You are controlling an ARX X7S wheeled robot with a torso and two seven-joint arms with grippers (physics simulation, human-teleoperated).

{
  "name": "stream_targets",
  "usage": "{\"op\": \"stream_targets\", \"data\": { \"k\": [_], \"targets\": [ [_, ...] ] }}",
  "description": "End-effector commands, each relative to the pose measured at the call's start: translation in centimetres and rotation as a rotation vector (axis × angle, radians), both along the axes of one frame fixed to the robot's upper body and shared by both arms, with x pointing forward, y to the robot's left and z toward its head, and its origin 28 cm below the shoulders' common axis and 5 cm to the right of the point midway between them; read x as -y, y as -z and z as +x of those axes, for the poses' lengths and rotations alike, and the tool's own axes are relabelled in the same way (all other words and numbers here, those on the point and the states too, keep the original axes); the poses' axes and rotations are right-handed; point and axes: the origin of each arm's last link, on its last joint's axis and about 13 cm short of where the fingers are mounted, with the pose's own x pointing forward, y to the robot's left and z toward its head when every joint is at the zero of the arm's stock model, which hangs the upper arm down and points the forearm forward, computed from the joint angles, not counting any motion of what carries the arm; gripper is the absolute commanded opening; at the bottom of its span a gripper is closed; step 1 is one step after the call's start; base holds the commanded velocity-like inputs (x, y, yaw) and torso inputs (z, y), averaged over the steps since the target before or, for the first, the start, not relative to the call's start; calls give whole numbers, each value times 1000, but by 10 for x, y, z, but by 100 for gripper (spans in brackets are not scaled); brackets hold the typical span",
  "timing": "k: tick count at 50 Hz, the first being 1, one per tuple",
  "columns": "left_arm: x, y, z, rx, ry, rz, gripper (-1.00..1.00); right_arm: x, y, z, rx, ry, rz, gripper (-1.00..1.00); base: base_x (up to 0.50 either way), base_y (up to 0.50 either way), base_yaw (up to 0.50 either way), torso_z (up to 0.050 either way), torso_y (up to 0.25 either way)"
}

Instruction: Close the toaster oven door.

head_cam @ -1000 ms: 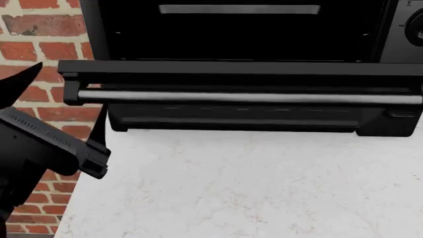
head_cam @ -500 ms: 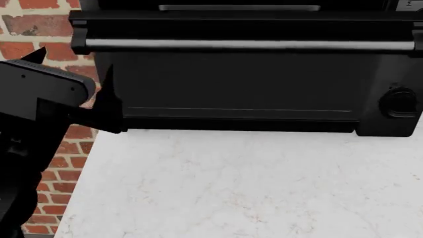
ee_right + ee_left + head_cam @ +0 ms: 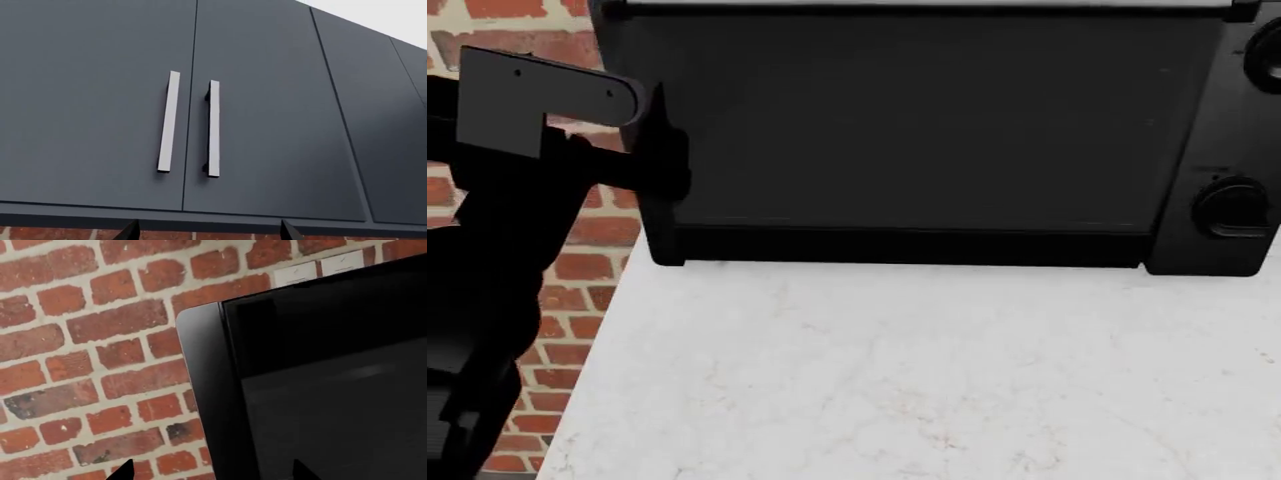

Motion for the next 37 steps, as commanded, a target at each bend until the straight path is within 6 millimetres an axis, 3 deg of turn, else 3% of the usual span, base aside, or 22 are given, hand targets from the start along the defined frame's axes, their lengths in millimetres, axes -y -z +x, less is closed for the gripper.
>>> {"op": "stream_targets", "data": {
  "k": [1, 22, 30, 37],
  "targets": [
    [-2, -1, 20, -26, -63, 28, 100, 2, 1, -1, -1, 7, 3, 100, 0, 0, 0, 0, 0],
    [5, -2, 48, -40, -99, 66, 100, 3, 2, 0, -9, 17, 4, 100, 24, -3, -10, 2, 0],
    [5, -2, 43, -31, -97, 73, 100, 3, 3, 1, -9, 14, 7, 100, 52, -8, -28, 5, 0],
    [0, -1, 21, -5, -83, 67, 100, 3, 5, 1, -10, 10, 11, 100, 35, -6, -21, 3, 0]
  ]
}}
